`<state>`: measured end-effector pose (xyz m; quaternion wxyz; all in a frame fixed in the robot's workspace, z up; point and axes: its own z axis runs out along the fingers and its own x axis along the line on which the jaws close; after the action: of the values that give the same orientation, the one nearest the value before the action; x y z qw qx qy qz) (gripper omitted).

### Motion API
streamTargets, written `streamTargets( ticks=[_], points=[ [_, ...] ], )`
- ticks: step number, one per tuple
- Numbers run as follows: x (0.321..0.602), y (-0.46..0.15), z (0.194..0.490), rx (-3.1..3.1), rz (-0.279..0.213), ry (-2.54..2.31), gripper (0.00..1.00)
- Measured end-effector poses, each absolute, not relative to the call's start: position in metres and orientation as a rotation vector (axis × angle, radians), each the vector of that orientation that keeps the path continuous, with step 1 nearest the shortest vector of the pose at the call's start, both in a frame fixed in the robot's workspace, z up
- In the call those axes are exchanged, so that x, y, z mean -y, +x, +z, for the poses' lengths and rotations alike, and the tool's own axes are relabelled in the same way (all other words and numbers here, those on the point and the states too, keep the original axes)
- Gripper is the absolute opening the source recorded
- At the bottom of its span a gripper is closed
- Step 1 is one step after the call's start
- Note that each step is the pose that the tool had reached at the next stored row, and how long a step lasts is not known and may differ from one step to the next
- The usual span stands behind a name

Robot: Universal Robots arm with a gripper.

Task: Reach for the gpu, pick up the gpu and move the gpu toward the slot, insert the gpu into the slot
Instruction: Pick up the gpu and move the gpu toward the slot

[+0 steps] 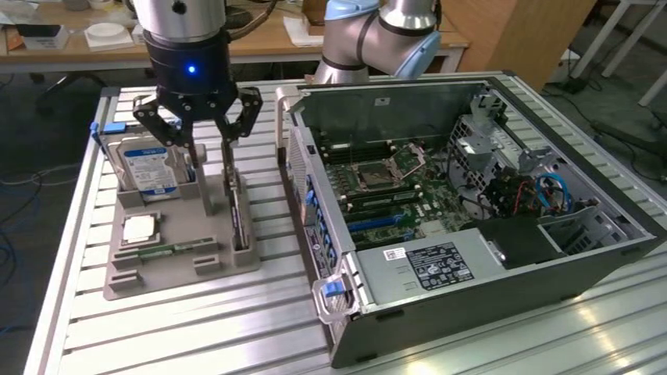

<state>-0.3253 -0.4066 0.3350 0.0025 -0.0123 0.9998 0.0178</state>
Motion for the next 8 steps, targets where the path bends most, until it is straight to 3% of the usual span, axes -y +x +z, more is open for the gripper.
streamTargets(
  ticks=[8],
  points=[
    [0.4066,-0.3190,0.3234,-3.136,0.056,-0.037,0.47]
  ],
)
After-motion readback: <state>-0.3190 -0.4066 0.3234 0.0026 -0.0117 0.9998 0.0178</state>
